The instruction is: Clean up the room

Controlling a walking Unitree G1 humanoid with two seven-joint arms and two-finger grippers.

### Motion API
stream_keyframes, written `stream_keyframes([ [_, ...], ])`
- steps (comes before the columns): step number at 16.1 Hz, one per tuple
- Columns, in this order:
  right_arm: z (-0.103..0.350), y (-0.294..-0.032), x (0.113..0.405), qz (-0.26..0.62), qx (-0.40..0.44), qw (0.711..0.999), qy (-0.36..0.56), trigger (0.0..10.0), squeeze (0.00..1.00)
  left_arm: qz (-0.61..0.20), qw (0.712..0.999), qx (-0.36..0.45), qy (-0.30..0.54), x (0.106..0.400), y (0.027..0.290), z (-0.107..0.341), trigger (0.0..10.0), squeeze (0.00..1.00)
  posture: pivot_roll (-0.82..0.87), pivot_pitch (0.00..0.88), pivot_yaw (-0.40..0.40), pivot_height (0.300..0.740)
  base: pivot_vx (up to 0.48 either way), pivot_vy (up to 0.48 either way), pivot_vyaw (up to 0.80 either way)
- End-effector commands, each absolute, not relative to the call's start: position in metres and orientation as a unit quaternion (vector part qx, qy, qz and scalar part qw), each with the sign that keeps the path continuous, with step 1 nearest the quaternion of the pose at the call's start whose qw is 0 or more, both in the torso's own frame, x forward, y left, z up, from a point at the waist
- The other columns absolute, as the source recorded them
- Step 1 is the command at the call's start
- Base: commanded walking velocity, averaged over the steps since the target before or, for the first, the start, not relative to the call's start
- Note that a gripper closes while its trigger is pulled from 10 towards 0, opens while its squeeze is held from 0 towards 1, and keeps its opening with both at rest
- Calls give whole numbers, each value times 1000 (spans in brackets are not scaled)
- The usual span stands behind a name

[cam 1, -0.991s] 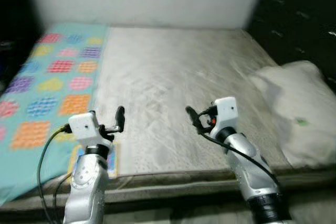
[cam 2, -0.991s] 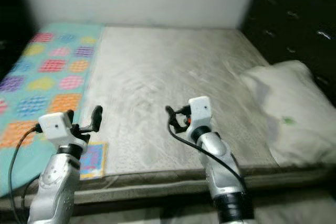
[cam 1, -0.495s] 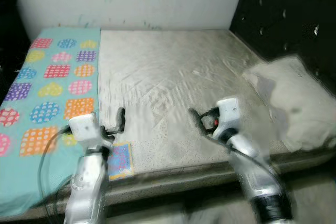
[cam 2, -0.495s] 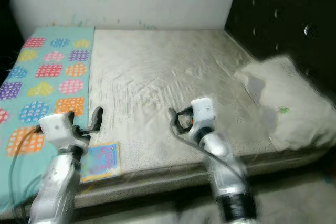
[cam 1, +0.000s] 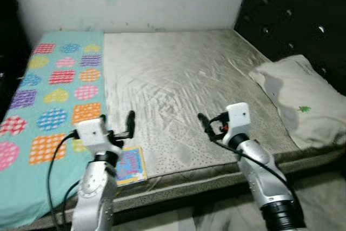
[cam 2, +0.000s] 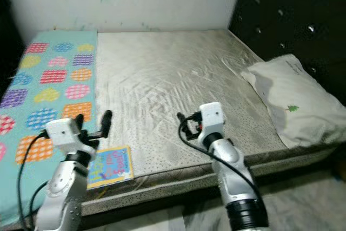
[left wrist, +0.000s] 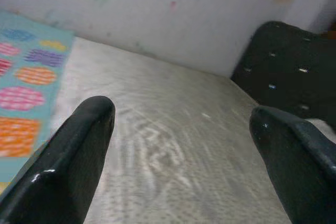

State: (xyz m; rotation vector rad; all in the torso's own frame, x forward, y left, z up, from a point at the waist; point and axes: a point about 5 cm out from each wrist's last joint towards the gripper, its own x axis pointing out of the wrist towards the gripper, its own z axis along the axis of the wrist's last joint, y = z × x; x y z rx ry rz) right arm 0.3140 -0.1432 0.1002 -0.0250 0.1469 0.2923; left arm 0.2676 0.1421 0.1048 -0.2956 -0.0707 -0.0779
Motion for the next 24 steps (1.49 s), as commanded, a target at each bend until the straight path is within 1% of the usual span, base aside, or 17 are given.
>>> stream_keyframes([
  [1, 105, -141, 316, 147, -12, 987, 65, 10000, 0, -34, 988, -148, -41, 268, 145, 107, 10000, 0, -133, 17, -62, 740, 458, 0, 0],
  [6, 104, -142, 315, 147, -13, 987, 65, 10000, 0, -24, 989, -143, -34, 268, 146, 105, 10000, 0, -133, 17, -63, 740, 386, 0, 0],
  [10, 104, -143, 316, 146, -15, 987, 65, 10000, 0, 4, 990, -137, -19, 271, 149, 102, 10000, 0, -130, 17, -62, 740, 0, 0, 0],
  [16, 103, -141, 316, 152, -19, 986, 65, 10000, 0, 1, 990, -143, -14, 271, 148, 99, 10000, 0, -127, 10, -61, 740, 0, 0, 0],
  [24, 102, -142, 316, 152, -21, 986, 68, 10000, 0, 4, 990, -143, -13, 271, 148, 99, 10000, 0, -128, 12, -64, 740, 0, 471, 0],
])
